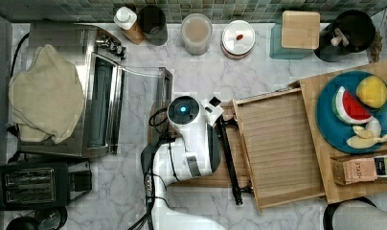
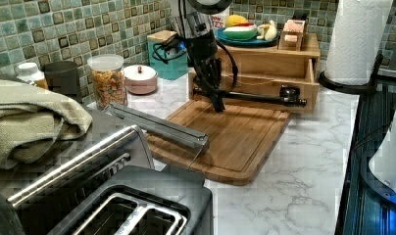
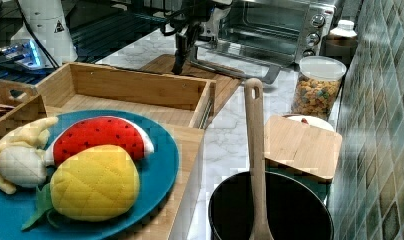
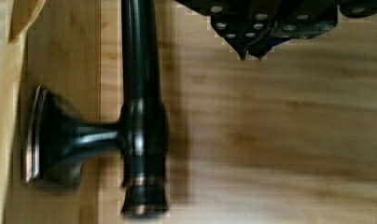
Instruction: Close the drawer.
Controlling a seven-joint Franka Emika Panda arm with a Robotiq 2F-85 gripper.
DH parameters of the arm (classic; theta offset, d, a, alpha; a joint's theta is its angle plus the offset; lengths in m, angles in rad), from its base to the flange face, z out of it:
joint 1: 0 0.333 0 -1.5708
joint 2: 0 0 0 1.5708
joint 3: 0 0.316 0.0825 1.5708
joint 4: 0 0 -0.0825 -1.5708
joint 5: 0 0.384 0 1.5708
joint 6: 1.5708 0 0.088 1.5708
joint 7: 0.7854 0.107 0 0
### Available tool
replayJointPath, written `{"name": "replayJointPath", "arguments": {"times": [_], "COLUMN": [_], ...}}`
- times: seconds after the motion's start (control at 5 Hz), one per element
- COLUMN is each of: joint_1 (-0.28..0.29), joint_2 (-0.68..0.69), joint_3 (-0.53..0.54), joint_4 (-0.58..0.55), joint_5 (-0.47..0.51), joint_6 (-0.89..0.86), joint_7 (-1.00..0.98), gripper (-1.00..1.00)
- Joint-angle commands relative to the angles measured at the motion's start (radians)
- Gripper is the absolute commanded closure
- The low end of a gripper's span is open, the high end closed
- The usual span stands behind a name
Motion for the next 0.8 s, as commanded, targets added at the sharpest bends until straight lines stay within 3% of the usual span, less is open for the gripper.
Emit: {"name": "replayJointPath", "arguments": {"times": [0.2, 0.8], "joint_1": [-0.049, -0.148], "joint_2": [-0.044, -0.074], "joint_3": [-0.045, -0.112], "joint_4": [0.014, 0.036], "joint_5": [-0.039, -0.079], "joint_6": [-0.011, -0.019], "joint_7": [-0.074, -0.227], "gripper": [1.0, 1.0]}}
